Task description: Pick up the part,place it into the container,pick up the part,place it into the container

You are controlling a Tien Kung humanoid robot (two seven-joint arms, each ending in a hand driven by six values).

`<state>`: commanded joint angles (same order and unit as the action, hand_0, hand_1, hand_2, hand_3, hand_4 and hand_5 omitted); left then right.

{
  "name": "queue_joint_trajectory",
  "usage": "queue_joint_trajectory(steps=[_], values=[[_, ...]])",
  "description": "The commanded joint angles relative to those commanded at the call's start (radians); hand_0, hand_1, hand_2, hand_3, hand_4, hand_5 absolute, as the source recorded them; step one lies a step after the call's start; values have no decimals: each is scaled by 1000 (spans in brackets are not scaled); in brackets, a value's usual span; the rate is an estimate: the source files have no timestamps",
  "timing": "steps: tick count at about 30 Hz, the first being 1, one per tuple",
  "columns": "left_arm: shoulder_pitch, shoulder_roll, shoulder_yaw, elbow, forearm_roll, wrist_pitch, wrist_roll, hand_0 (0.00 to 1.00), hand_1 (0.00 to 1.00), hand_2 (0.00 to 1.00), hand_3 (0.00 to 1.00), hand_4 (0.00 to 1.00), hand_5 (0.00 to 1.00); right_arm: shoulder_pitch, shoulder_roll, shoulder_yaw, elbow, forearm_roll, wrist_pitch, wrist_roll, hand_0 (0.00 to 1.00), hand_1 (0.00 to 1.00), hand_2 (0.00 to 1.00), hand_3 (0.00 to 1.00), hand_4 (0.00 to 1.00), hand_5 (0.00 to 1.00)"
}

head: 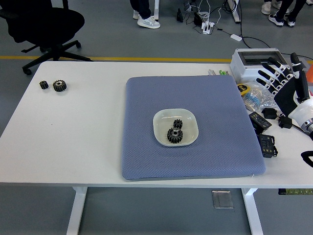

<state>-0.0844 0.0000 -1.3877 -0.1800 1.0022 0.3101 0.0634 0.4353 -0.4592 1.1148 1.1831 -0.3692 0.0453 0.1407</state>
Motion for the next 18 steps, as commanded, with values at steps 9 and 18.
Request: queue_joint_trajectory(steps=[9, 18], values=[[5, 0, -3, 0, 0, 1, 1, 651, 626, 706, 579, 692, 608, -133, 28, 71, 56, -89, -8, -4, 906, 853, 880, 908, 998, 930], [6, 0, -1, 0, 3, 1, 5, 651, 626, 705, 579, 690, 608, -158, 81, 75, 13, -188, -32, -11, 900, 847, 871, 901, 998, 932]])
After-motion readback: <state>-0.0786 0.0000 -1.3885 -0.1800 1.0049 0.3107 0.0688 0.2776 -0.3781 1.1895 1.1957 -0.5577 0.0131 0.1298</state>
